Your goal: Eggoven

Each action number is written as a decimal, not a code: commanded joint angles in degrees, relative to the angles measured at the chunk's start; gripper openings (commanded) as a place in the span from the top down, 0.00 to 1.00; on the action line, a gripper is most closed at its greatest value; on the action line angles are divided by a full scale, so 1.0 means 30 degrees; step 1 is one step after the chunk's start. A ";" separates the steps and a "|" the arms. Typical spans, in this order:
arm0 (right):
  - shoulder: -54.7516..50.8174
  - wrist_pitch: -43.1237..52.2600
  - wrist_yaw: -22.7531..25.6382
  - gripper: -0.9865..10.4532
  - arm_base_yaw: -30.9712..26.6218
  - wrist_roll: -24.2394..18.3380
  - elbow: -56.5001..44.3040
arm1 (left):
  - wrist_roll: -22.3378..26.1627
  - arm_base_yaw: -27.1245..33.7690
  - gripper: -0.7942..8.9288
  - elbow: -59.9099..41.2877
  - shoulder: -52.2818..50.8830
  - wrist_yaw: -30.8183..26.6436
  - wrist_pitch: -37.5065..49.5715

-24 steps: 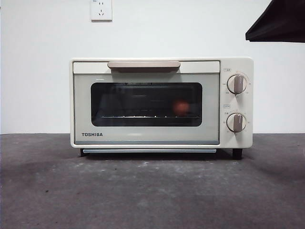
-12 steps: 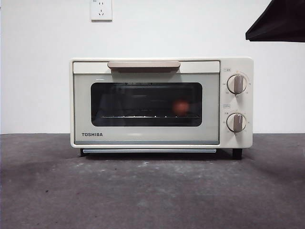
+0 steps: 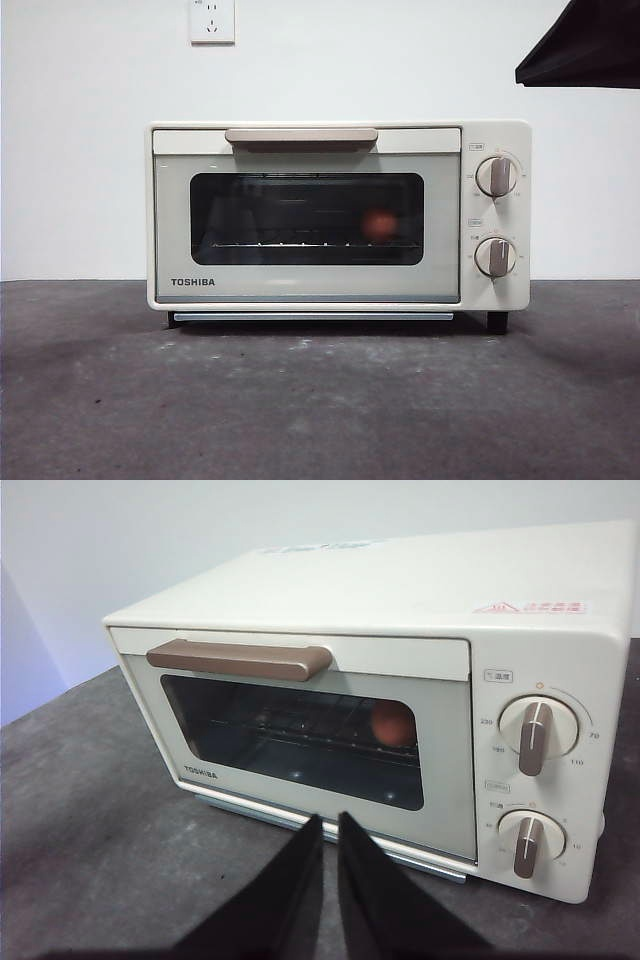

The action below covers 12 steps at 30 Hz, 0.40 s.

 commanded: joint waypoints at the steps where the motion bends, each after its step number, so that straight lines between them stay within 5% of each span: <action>1: 0.0051 0.0197 0.0066 0.91 0.0189 -0.0168 0.0073 | 0.2557 0.0845 0.91 -0.1166 -0.0984 -0.0095 0.1654; 7: 0.0051 0.0197 0.0066 0.91 0.0189 -0.0168 0.0073 | 0.3548 0.2390 0.91 -0.5464 -0.3825 -0.0117 0.5858; 12: 0.0051 0.0197 0.0066 0.91 0.0189 -0.0168 0.0073 | 0.3541 0.3082 0.91 -0.8437 -0.5792 -0.0117 0.6499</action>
